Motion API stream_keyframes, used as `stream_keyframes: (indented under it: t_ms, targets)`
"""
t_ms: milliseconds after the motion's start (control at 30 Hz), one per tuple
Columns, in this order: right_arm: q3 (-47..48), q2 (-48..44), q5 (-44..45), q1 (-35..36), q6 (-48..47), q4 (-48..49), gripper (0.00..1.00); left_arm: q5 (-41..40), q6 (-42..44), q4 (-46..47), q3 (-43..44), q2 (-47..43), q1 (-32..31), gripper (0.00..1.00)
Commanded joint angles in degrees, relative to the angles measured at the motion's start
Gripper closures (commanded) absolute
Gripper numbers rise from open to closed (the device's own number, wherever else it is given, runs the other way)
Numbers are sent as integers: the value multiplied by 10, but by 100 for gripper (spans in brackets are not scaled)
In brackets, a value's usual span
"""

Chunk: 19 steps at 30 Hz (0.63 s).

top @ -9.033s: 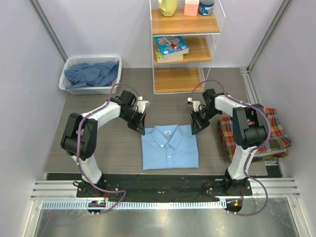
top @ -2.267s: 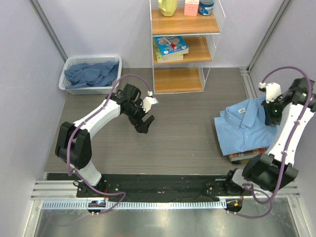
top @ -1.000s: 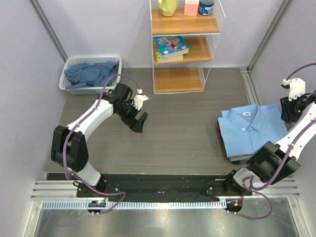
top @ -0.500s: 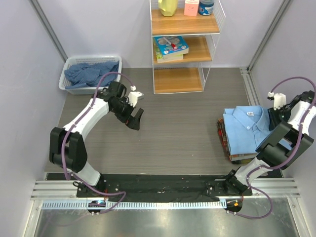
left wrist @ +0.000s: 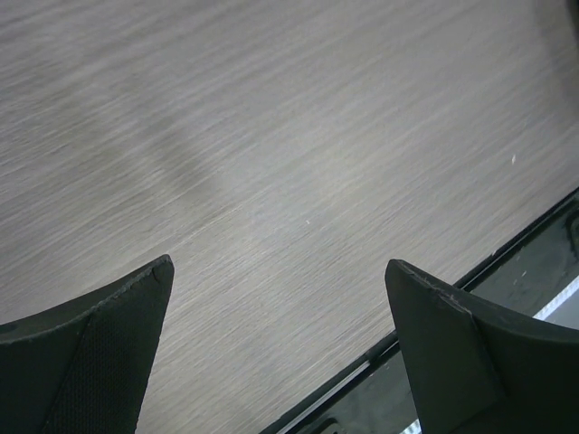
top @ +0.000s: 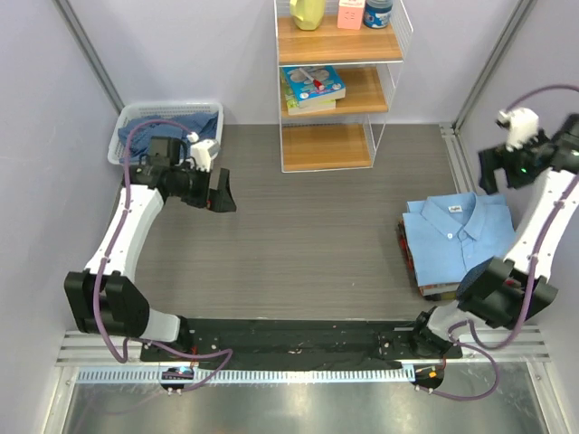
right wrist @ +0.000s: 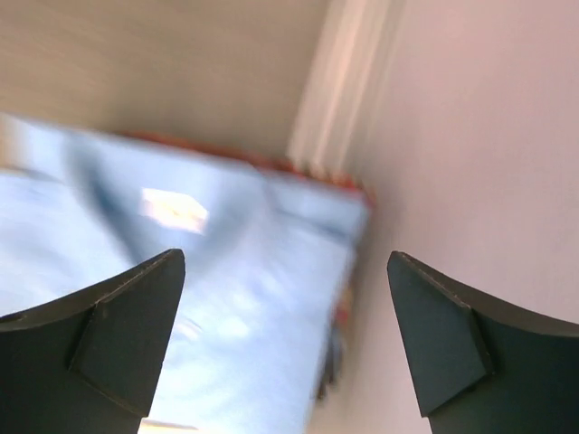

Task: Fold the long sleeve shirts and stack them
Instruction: Neatly place the folded shirt to the corner

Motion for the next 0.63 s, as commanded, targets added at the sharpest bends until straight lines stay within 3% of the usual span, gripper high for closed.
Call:
stream_keyframes:
  t_ms: [0, 67, 200, 300, 433, 600]
  targets:
    - [39, -81, -65, 168, 152, -13, 0, 0, -52, -12, 32, -45, 18, 0]
    - [14, -91, -57, 233, 210, 34, 0, -1, -50, -15, 24, -68, 27, 0]
    - [-71, -101, 0, 441, 335, 136, 0, -17, -52, -5, -27, -113, 38, 0]
    - [-140, -93, 34, 542, 364, 204, 0, -36, -48, -1, -63, -138, 45, 0]
    - [-235, -79, 72, 626, 393, 255, 0, -60, -26, 0, -114, -152, 54, 0]
    - [-304, -77, 77, 678, 409, 300, 0, -89, -44, 11, -135, -141, 56, 0]
